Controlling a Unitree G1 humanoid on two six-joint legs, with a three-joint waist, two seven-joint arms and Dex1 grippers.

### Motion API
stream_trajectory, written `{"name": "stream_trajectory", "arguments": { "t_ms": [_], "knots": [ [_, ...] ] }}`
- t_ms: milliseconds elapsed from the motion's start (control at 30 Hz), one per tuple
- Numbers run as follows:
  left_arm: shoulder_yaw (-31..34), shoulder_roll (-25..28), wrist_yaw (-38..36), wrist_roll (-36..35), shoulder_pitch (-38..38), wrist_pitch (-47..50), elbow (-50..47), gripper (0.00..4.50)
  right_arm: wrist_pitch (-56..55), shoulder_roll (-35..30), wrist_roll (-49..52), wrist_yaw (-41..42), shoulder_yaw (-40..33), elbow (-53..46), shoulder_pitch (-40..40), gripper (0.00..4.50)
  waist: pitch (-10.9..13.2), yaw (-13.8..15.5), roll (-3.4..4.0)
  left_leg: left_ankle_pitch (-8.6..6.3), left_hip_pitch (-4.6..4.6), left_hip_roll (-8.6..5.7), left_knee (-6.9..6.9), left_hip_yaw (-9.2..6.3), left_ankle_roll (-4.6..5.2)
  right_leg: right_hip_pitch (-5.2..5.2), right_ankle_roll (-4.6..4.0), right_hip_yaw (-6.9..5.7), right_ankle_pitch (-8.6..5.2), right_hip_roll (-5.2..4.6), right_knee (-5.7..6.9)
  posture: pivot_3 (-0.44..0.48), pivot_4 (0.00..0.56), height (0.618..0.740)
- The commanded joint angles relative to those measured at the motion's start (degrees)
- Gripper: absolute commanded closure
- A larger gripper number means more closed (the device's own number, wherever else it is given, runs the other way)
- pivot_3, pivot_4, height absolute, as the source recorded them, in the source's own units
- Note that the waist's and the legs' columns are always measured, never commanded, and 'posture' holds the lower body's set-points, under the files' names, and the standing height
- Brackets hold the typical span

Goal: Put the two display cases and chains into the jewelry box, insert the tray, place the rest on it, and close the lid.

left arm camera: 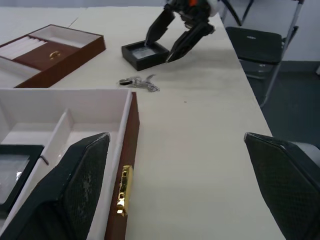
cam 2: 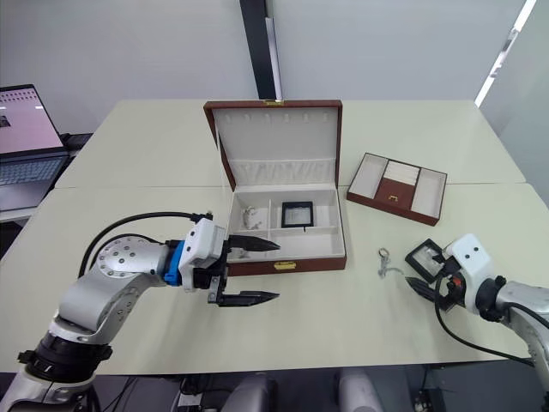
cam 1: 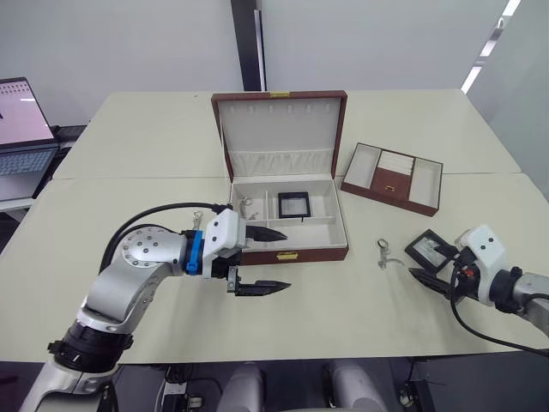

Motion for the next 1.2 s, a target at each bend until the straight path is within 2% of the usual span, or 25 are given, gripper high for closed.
{"name": "stream_trajectory", "arguments": {
  "t_ms": [33,267,300,400,500,833,1033,1200],
  "knots": [
    [-0.4,-1.2,-1.3,1.4,-0.6,-4.3,1.0,0.03,-0.6,0.7,-1.2,-1.4,0.1,-1.0,-0.9,0.00,0.0,0.0,0.00,0.00,0.00,0.00,0.00,0.00,0.00,0.00,0.00,0.00,0.00,0.00,0.00,0.000,0.150,0.740],
    [-1.1,-2.7,-1.7,2.7,0.1,-6.3,2.6,0.03,-0.8,2.2,-2.3,-2.3,1.7,-1.5,-1.7,0.00,0.0,0.0,0.00,0.00,0.00,0.00,0.01,-0.02,0.00,0.00,0.00,-0.01,0.00,0.00,0.00,0.000,0.150,0.740],
    [-1.0,-2.9,-1.6,2.8,0.2,-6.6,2.8,0.01,-0.7,2.3,-2.4,-2.4,1.7,-1.6,-1.8,0.18,0.0,0.0,0.00,0.00,0.00,0.00,0.01,-0.02,0.00,0.00,0.00,-0.01,0.00,0.00,0.01,0.000,0.150,0.740],
    [-0.8,-3.3,-1.3,3.0,0.6,-7.0,3.1,0.00,-0.6,2.5,-2.6,-2.5,1.7,-1.6,-2.0,0.89,0.0,0.0,0.00,0.00,0.00,0.00,0.01,-0.02,0.00,0.00,0.00,-0.01,0.00,0.00,0.00,0.000,0.150,0.740],
    [-0.4,-3.8,-0.7,3.3,1.2,-7.4,3.2,0.00,-0.8,2.8,-2.9,-2.9,1.8,-1.1,-2.3,1.98,0.0,0.0,0.00,0.00,0.00,0.00,0.01,-0.03,0.00,0.00,0.00,-0.01,0.00,0.00,0.00,0.000,0.150,0.740],
    [0.0,-4.1,0.6,3.2,2.7,-7.6,2.4,0.00,-1.0,3.0,-3.4,-2.9,1.5,-0.4,-2.4,4.45,0.0,0.0,0.00,0.00,0.00,0.00,0.01,-0.03,0.00,0.00,0.00,-0.01,0.00,0.00,0.01,0.000,0.150,0.740],
    [0.4,-4.3,1.6,3.1,3.1,-7.8,2.5,0.00,-1.7,2.0,-1.5,-0.1,-0.3,-2.0,-2.2,4.49,0.0,0.0,0.00,0.00,0.00,0.00,0.01,-0.03,0.00,0.00,0.00,-0.02,0.00,0.00,0.01,0.000,0.150,0.740],
    [1.5,-4.7,4.4,2.9,4.9,-7.1,1.6,0.00,0.8,-1.7,2.6,5.1,-1.7,-5.3,-3.9,4.49,0.0,0.0,0.00,0.00,0.00,0.01,0.01,-0.04,0.00,0.00,0.00,-0.01,0.00,0.00,0.01,0.000,0.150,0.740]
  ]
}}
